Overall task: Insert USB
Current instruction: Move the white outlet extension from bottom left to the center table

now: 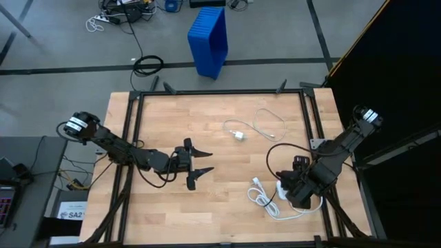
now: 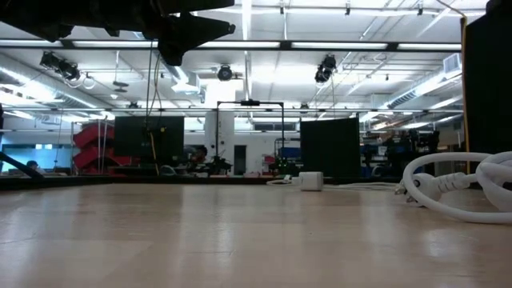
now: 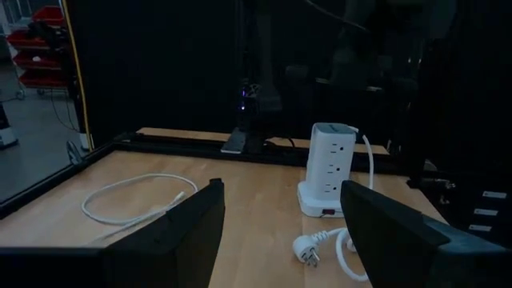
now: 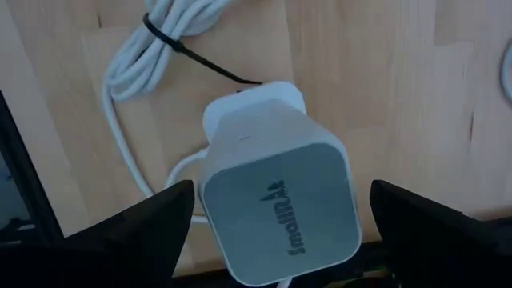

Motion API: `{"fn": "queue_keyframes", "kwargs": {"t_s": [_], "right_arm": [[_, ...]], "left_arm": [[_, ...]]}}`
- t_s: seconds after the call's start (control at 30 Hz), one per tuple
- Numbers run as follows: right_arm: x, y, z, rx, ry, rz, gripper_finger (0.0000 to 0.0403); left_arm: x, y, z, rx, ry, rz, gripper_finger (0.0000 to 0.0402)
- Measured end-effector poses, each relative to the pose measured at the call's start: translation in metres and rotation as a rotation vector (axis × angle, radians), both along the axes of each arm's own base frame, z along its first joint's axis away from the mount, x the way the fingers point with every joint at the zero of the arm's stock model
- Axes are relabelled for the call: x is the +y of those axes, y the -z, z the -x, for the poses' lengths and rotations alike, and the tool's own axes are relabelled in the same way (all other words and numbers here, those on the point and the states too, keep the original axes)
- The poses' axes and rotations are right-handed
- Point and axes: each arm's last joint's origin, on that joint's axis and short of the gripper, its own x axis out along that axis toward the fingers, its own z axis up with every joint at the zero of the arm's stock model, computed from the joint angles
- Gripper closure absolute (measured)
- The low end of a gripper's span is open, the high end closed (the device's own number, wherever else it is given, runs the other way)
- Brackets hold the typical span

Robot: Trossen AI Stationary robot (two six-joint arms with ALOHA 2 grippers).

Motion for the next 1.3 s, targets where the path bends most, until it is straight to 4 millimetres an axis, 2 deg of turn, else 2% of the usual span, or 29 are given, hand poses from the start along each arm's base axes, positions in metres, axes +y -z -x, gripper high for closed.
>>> {"fn": "queue_keyframes", "kwargs": {"t_s": [0.13,0.27,0.43,0.57,0.73,0.87,0.93,1.03,1.2,1.3], "right_arm": [[0.002,0.010,0.005,0.029,-0.010,0.022,0.0055],[-0.002,0.031,0.011,0.092,0.002,0.038,0.0056],[-0.001,0.050,0.010,0.056,-0.068,0.038,0.0057],[0.001,0.051,0.006,0.004,-0.116,0.029,0.0068],[0.001,0.050,0.004,0.013,-0.140,0.009,0.0141],[-0.002,0.049,0.003,0.028,-0.152,0.009,0.0143],[-0.005,0.047,0.002,0.039,-0.146,0.031,0.0143],[-0.018,0.036,0.001,0.054,-0.137,0.171,0.0143],[-0.030,0.001,-0.010,-0.050,-0.105,0.303,0.0143],[-0.032,-0.013,-0.028,-0.199,-0.109,0.305,0.0143]], "left_arm": [[0.000,0.000,0.000,0.002,0.000,0.000,0.0168],[0.000,0.001,0.000,0.005,0.000,-0.001,0.0168],[0.000,0.001,0.000,0.007,0.000,-0.006,0.0168],[0.000,0.001,0.000,0.008,0.000,-0.007,0.0168],[0.000,0.001,0.000,0.008,0.000,-0.007,0.0168],[0.000,0.001,0.000,0.007,0.000,-0.007,0.0168],[0.000,0.001,0.000,0.007,0.000,-0.008,0.0168],[0.000,0.001,0.000,0.007,0.000,-0.009,0.0168],[0.000,0.001,0.000,0.006,0.000,-0.011,0.0168],[0.000,0.001,0.000,0.006,0.000,-0.011,0.0168]]}}
